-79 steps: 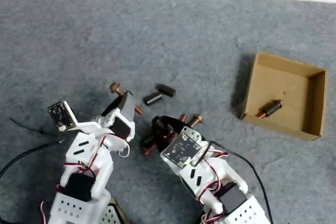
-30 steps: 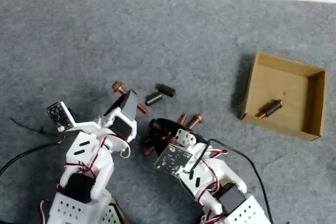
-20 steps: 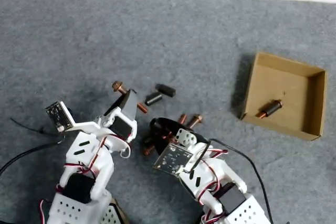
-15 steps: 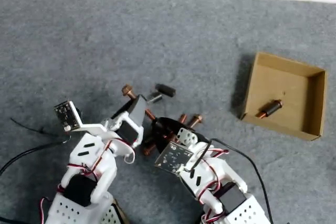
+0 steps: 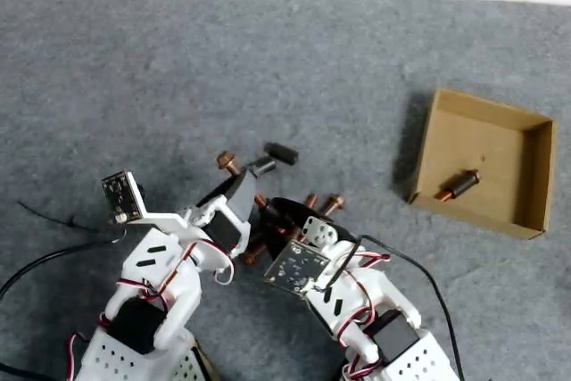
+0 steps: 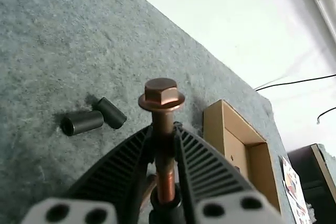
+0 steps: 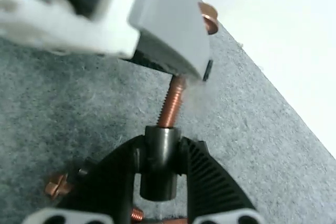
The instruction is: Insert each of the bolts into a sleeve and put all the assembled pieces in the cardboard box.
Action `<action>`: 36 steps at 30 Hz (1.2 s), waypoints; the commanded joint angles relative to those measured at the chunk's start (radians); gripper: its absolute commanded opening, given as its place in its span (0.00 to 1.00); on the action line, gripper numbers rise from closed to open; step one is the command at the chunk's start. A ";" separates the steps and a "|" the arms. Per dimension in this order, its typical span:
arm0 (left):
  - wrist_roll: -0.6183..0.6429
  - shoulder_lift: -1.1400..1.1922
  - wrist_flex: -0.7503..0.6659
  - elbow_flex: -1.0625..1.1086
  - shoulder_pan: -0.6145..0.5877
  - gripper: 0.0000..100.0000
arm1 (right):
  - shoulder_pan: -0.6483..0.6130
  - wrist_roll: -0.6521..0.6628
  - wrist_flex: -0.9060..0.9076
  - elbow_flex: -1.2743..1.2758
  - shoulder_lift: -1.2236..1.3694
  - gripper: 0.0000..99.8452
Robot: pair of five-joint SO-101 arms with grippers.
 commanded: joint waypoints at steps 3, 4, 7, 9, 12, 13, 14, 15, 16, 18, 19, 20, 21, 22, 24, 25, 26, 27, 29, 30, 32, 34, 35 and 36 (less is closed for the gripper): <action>-0.008 -0.013 0.009 -0.018 0.016 0.00 | 0.031 0.009 -0.010 0.130 -0.015 0.01; -0.028 -0.013 0.009 -0.008 0.022 0.00 | 0.042 0.008 -0.013 0.130 -0.015 0.01; -0.063 -0.013 0.008 0.007 0.070 0.00 | 0.064 0.008 -0.035 0.130 -0.015 0.01; -0.063 -0.013 0.006 0.007 0.074 0.01 | 0.070 0.008 -0.036 0.130 -0.015 0.01; -0.063 -0.013 0.005 0.007 0.071 0.01 | 0.074 -0.035 -0.038 0.128 -0.016 0.01; -0.063 -0.013 0.005 0.007 0.071 0.01 | 0.074 -0.051 -0.039 0.128 -0.016 0.01; -0.063 -0.013 0.006 0.007 0.071 0.01 | 0.076 -0.058 -0.048 0.128 -0.016 0.01; -0.063 -0.013 0.006 0.008 0.071 0.01 | 0.085 -0.060 -0.058 0.128 -0.016 0.01; -0.063 -0.013 0.008 0.015 0.076 0.01 | 0.096 -0.063 -0.059 0.128 -0.016 0.01; -0.063 -0.013 0.005 0.028 0.079 0.01 | 0.111 -0.063 -0.071 0.130 -0.016 0.01; -0.063 -0.013 0.005 0.031 0.079 0.01 | 0.113 -0.063 -0.073 0.130 -0.016 0.01; -0.063 -0.013 0.005 0.031 0.079 0.01 | 0.111 -0.063 -0.073 0.130 -0.016 0.01; -0.063 -0.013 0.005 0.033 0.079 0.01 | 0.111 -0.063 -0.071 0.130 -0.016 0.01; -0.063 -0.013 0.003 0.033 0.079 0.01 | 0.111 -0.063 -0.071 0.130 -0.016 0.01; -0.063 -0.013 0.003 0.033 0.079 0.01 | 0.111 -0.063 -0.071 0.130 -0.016 0.01; -0.063 -0.013 0.003 0.035 0.079 0.01 | 0.111 -0.063 -0.071 0.130 -0.016 0.01; -0.064 -0.013 0.003 0.035 0.079 0.01 | 0.111 -0.063 -0.071 0.130 -0.016 0.01; -0.064 -0.013 0.003 0.035 0.079 0.01 | 0.111 -0.063 -0.071 0.130 -0.016 0.01; -0.089 -0.012 0.003 0.035 0.081 0.01 | 0.111 -0.063 -0.071 0.130 -0.016 0.01; -0.101 -0.012 0.003 0.038 0.081 0.01 | 0.111 -0.063 -0.071 0.130 -0.016 0.01; -0.114 -0.012 0.003 0.058 0.097 0.01 | 0.111 -0.063 -0.071 0.130 -0.016 0.01; -0.137 -0.012 0.003 0.071 0.134 0.01 | 0.111 -0.063 -0.071 0.130 -0.016 0.01; -0.167 -0.012 0.003 0.076 0.156 0.01 | 0.111 -0.063 -0.071 0.130 -0.016 0.01; -0.195 -0.012 0.003 0.079 0.176 0.01 | 0.111 -0.063 -0.071 0.130 -0.016 0.01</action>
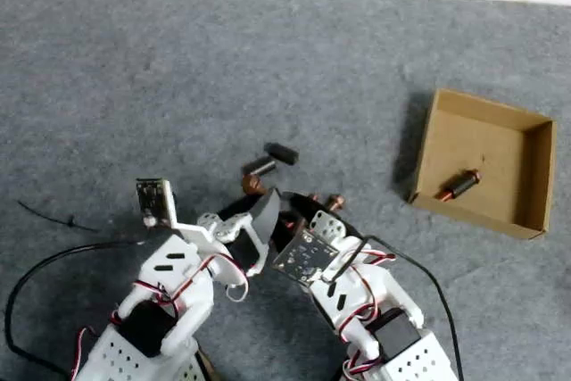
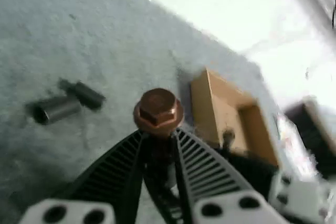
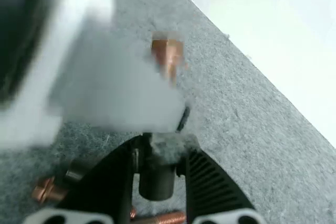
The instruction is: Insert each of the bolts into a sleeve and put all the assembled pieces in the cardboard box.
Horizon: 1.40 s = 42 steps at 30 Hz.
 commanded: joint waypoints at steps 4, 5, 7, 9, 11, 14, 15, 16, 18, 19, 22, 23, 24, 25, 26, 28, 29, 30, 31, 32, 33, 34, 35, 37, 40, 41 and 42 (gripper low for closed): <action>-0.100 0.002 0.005 0.019 0.090 0.01 | 0.028 -0.012 -0.047 0.130 -0.019 0.01; -0.101 0.002 0.005 0.018 0.090 0.01 | 0.028 -0.012 -0.047 0.130 -0.019 0.01; -0.103 0.002 0.005 0.015 0.088 0.01 | 0.028 -0.012 -0.047 0.130 -0.019 0.01; -0.103 0.002 0.005 0.015 0.088 0.01 | 0.028 -0.012 -0.047 0.130 -0.019 0.01; -0.103 0.002 0.005 0.016 0.088 0.01 | 0.028 -0.012 -0.047 0.130 -0.019 0.01; -0.097 0.002 0.005 0.018 0.077 0.09 | 0.028 -0.012 -0.047 0.130 -0.019 0.01; -0.097 0.002 0.005 0.018 0.076 0.13 | 0.030 -0.012 -0.047 0.128 -0.019 0.01; -0.097 0.002 0.005 0.019 0.076 0.17 | 0.030 -0.012 -0.047 0.128 -0.019 0.01; -0.095 0.002 0.006 0.019 0.077 0.24 | 0.030 -0.012 -0.047 0.128 -0.019 0.01; -0.095 0.004 0.006 0.019 0.077 0.27 | 0.030 -0.012 -0.047 0.128 -0.019 0.01; -0.060 0.004 0.008 0.015 0.058 0.27 | 0.030 -0.012 -0.048 0.128 -0.019 0.01; -0.052 0.004 0.006 0.010 0.041 0.27 | 0.030 -0.012 -0.048 0.128 -0.019 0.01; -0.044 0.002 0.006 0.008 0.018 0.27 | 0.031 -0.012 -0.048 0.128 -0.019 0.01; -0.032 0.002 0.005 0.007 -0.008 0.26 | 0.039 -0.012 -0.048 0.128 -0.019 0.01; -0.011 0.001 0.005 -0.001 -0.031 0.26 | 0.047 -0.012 -0.050 0.128 -0.019 0.01; 0.043 0.001 0.005 -0.025 -0.090 0.25 | 0.059 -0.012 -0.062 0.128 -0.019 0.01; 0.072 0.001 0.005 -0.036 -0.124 0.25 | 0.067 -0.012 -0.070 0.128 -0.019 0.01; 0.098 0.001 0.005 -0.044 -0.160 0.25 | 0.074 -0.012 -0.071 0.128 -0.019 0.01; 0.124 0.001 0.005 -0.051 -0.197 0.25 | 0.081 -0.012 -0.076 0.128 -0.019 0.01; 0.146 0.001 0.005 -0.058 -0.229 0.25 | 0.085 -0.012 -0.076 0.128 -0.019 0.01; 0.160 0.001 0.005 -0.061 -0.252 0.25 | 0.087 -0.012 -0.076 0.128 -0.019 0.01; 0.166 0.001 0.005 -0.061 -0.266 0.25 | 0.090 -0.012 -0.076 0.130 -0.019 0.01; 0.169 0.001 0.005 -0.061 -0.269 0.25 | 0.091 -0.012 -0.077 0.130 -0.019 0.01; 0.167 0.001 0.005 -0.061 -0.269 0.25 | 0.093 -0.012 -0.077 0.128 -0.019 0.01; 0.167 0.001 0.005 -0.061 -0.271 0.25 | 0.131 -0.018 -0.096 0.130 -0.019 0.01; 0.167 0.001 0.005 -0.059 -0.271 0.25 | 0.154 -0.044 -0.110 0.130 -0.019 0.01; 0.167 0.001 0.005 -0.058 -0.271 0.25 | 0.183 -0.084 -0.128 0.130 -0.019 0.01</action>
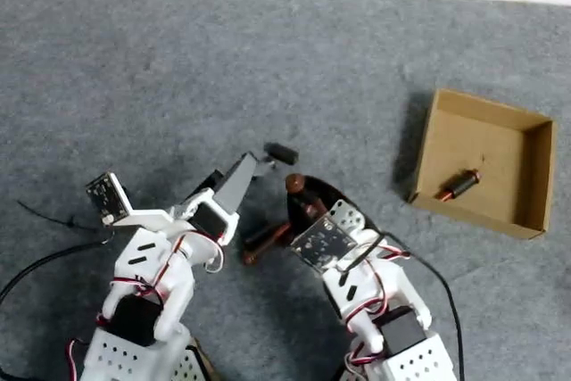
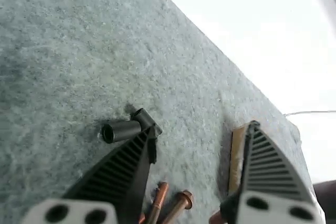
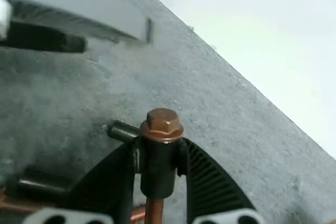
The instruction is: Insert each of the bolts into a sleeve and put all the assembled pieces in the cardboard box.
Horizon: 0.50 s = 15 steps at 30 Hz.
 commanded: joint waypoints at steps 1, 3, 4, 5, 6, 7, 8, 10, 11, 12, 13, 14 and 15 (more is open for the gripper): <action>0.011 -0.012 -0.005 -0.045 -0.007 0.25 | 0.097 -0.103 -0.091 0.128 -0.016 0.01; 0.009 -0.012 -0.005 -0.042 -0.008 0.25 | 0.171 -0.152 -0.131 0.128 -0.016 0.01; 0.009 -0.012 -0.005 -0.041 -0.012 0.25 | 0.209 -0.164 -0.150 0.128 -0.016 0.01; 0.005 -0.010 -0.005 -0.041 -0.013 0.25 | 0.251 -0.176 -0.168 0.128 -0.016 0.01; -0.014 -0.010 -0.003 -0.039 -0.013 0.25 | 0.292 -0.184 -0.186 0.128 -0.016 0.01; -0.029 -0.010 -0.003 -0.039 -0.013 0.25 | 0.337 -0.201 -0.202 0.128 -0.016 0.01; -0.038 -0.010 -0.002 -0.033 -0.013 0.25 | 0.381 -0.226 -0.214 0.128 -0.016 0.01; -0.048 -0.010 -0.005 -0.019 -0.013 0.25 | 0.470 -0.282 -0.229 0.128 -0.016 0.01; -0.048 -0.010 -0.005 -0.016 -0.013 0.25 | 0.515 -0.304 -0.245 0.128 -0.016 0.01; -0.048 -0.010 -0.005 -0.015 -0.013 0.25 | 0.555 -0.322 -0.265 0.128 -0.005 0.01; -0.048 -0.010 -0.005 -0.013 -0.013 0.25 | 0.593 -0.339 -0.285 0.128 -0.005 0.01; -0.048 -0.010 -0.005 -0.012 -0.013 0.25 | 0.625 -0.347 -0.297 0.128 -0.005 0.01; -0.048 -0.010 -0.005 -0.010 -0.013 0.25 | 0.653 -0.351 -0.300 0.128 -0.004 0.01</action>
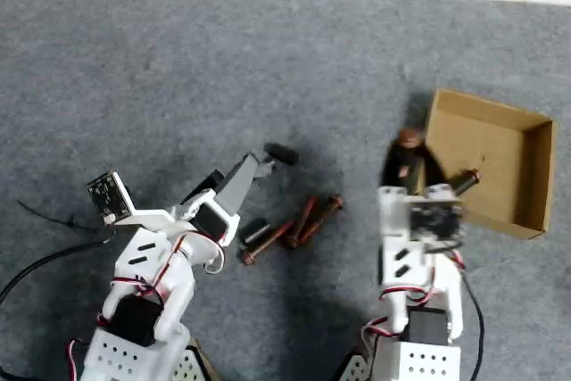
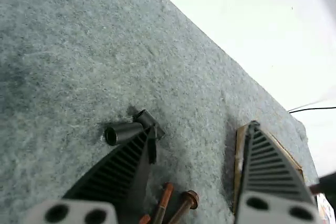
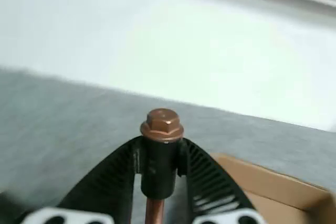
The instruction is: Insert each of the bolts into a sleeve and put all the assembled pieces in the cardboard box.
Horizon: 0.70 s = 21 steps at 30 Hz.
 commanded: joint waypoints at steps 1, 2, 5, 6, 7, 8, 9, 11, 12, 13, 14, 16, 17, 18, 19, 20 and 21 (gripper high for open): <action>-0.008 -0.010 -0.005 -0.010 -0.016 0.25 | 0.119 -0.031 -0.059 0.124 -0.005 0.01; -0.008 -0.010 -0.005 -0.008 -0.016 0.25 | 0.140 -0.031 -0.061 0.108 -0.005 0.01; -0.008 -0.010 -0.005 -0.007 -0.016 0.25 | 0.188 -0.031 -0.058 0.042 0.033 0.01; -0.008 -0.010 -0.005 -0.007 -0.016 0.25 | 0.197 -0.029 -0.058 0.007 0.070 0.01; -0.008 -0.010 -0.003 -0.007 -0.016 0.25 | 0.206 -0.029 -0.058 -0.036 0.120 0.01; -0.008 -0.010 -0.003 -0.007 -0.016 0.25 | 0.216 -0.029 -0.058 -0.087 0.186 0.01; -0.008 -0.010 -0.003 -0.002 -0.016 0.25 | 0.226 -0.029 -0.058 -0.143 0.266 0.01; -0.008 -0.010 -0.005 0.008 -0.015 0.25 | 0.245 -0.035 -0.056 -0.275 0.464 0.01; -0.008 -0.010 -0.005 0.010 -0.013 0.25 | 0.255 -0.037 -0.056 -0.341 0.570 0.01; -0.008 -0.010 -0.005 0.013 -0.012 0.25 | 0.266 -0.038 -0.056 -0.409 0.682 0.01; -0.009 -0.010 -0.005 0.015 -0.012 0.25 | 0.277 -0.041 -0.054 -0.476 0.794 0.01; -0.009 -0.010 -0.005 0.016 -0.016 0.25 | 0.300 -0.094 -0.053 -0.601 1.004 0.01; -0.009 -0.010 -0.005 0.018 -0.016 0.25 | 0.315 -0.130 -0.044 -0.657 1.096 0.01; -0.011 -0.010 -0.005 0.018 -0.016 0.25 | 0.331 -0.160 -0.018 -0.716 1.187 0.01; -0.023 -0.010 -0.005 0.019 -0.016 0.25 | 0.340 -0.186 0.021 -0.779 1.268 0.01; -0.038 -0.010 -0.005 0.021 -0.016 0.25 | 0.346 -0.207 0.068 -0.840 1.340 0.01; -0.046 -0.010 -0.005 0.027 -0.016 0.25 | 0.348 -0.221 0.119 -0.895 1.406 0.01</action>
